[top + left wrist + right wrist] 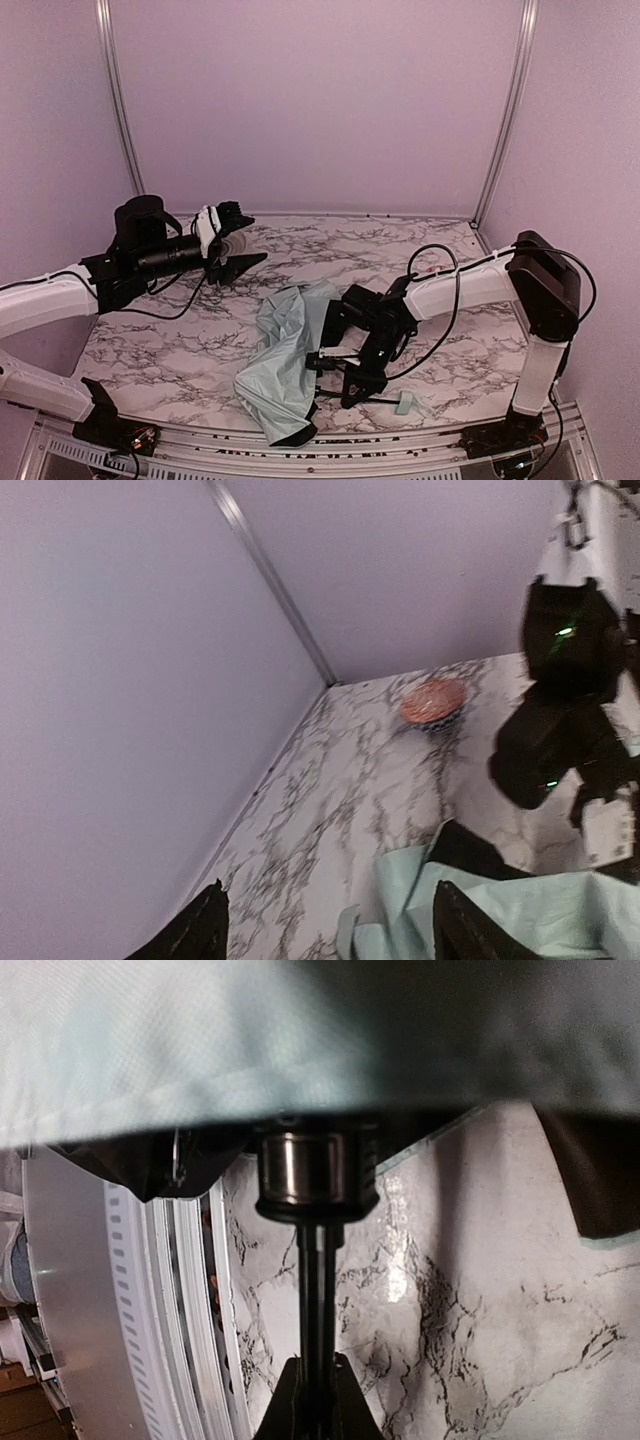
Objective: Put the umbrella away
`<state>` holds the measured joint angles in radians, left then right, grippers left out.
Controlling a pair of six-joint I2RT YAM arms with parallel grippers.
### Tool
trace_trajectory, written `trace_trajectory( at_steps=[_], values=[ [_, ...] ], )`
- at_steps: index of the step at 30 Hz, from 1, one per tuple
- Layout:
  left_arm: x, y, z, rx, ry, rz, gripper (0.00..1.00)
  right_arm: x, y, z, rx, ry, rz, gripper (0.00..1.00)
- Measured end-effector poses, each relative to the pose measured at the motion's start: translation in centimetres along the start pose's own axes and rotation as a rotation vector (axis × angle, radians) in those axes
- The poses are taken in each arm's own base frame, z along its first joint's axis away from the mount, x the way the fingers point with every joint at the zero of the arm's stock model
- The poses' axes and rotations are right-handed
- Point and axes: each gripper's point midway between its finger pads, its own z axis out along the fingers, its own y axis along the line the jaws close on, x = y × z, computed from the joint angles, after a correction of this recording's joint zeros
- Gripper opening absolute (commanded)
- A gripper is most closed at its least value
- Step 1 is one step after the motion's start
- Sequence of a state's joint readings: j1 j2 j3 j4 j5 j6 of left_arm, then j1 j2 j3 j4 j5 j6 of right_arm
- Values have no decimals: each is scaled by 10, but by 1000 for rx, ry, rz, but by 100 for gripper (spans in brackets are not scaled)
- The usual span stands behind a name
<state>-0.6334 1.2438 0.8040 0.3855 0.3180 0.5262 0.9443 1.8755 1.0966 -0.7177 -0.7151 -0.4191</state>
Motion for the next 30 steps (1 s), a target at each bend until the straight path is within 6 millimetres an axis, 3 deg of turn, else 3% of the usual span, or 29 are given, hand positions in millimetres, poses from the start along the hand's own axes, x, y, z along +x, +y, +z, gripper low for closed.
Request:
trace_trajectory(
  at_steps=[2,4,8,15,18,23,25,28,30],
  values=[
    [-44,-48,-22,168,-90,36,77,0,0,0,-3,-1,3,0],
    [-60,-94,-43,341,-107,45,80,0,0,0,-8,-3,5,0],
    [-35,-154,-67,585,26,-8,83,0,-1,0,-12,-3,10,0],
    [4,-228,-90,851,193,26,78,-2,-4,0,-15,5,21,0],
    [30,-238,-87,869,266,72,71,-3,-4,0,-15,5,18,0],
    [51,-238,-84,852,309,144,59,-3,-4,0,-15,5,17,0],
    [55,-238,-83,847,317,170,43,-3,-4,0,-15,5,16,0],
    [59,-238,-80,845,321,187,0,-3,-4,0,-14,6,14,0],
    [60,-237,-78,833,328,188,0,-3,-5,0,-13,6,14,0]
  ],
)
